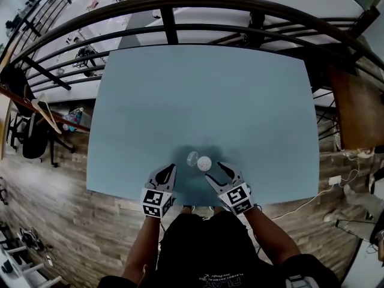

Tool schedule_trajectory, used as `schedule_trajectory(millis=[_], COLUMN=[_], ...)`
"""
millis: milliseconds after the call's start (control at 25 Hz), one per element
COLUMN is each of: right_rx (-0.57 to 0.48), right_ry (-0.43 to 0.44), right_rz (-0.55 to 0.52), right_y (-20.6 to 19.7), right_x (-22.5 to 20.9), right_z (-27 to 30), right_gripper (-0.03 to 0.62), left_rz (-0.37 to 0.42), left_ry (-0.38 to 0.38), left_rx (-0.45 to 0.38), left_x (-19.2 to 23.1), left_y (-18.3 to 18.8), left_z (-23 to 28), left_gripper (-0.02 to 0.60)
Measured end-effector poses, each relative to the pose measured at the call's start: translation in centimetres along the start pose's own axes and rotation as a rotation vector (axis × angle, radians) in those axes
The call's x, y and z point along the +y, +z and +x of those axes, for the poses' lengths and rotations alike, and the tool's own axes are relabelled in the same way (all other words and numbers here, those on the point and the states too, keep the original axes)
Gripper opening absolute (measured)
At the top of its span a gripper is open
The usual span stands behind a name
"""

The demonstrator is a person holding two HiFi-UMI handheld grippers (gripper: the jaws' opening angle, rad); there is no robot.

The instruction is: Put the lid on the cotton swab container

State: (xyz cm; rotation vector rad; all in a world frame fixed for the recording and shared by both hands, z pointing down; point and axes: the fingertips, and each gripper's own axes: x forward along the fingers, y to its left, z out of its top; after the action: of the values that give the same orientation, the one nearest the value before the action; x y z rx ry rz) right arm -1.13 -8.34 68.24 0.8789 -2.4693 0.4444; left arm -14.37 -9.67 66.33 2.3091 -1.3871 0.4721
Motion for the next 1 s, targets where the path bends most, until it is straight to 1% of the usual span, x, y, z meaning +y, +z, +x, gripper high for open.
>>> schedule_trajectory(millis=[80,280,480,800,1000], right_rx=[0.004,0.056,0.118,0.131,0.136], right_ry=[-0.007,-0.004,0.021,0.046,0.036], right_rz=[-0.034,-0.059,-0.093,-0.121,-0.122], right_y=[-0.4,-1.8,-2.9,-2.6,-2.7], right_x=[-0.2,-0.2,0.0,0.1,-0.1], right_z=[1.1,2.8,4.1,6.0,6.5], right_gripper=[0.261,0.284,0.291,0.293,0.293], left_rz=[0.020,0.015,0.007,0.012,0.017], left_ry=[-0.002,-0.015,-0.019,-0.018,-0.022], left_rx=[0.004,0.014,0.028,0.044,0.051], left_x=[0.2,0.2,0.8,1.5,1.8], left_y=[-0.5,-1.3,-2.1,-2.6,-2.5], left_z=[0.5,1.2,1.4,1.4,1.4], left_gripper=[0.011,0.011,0.011,0.011,0.011])
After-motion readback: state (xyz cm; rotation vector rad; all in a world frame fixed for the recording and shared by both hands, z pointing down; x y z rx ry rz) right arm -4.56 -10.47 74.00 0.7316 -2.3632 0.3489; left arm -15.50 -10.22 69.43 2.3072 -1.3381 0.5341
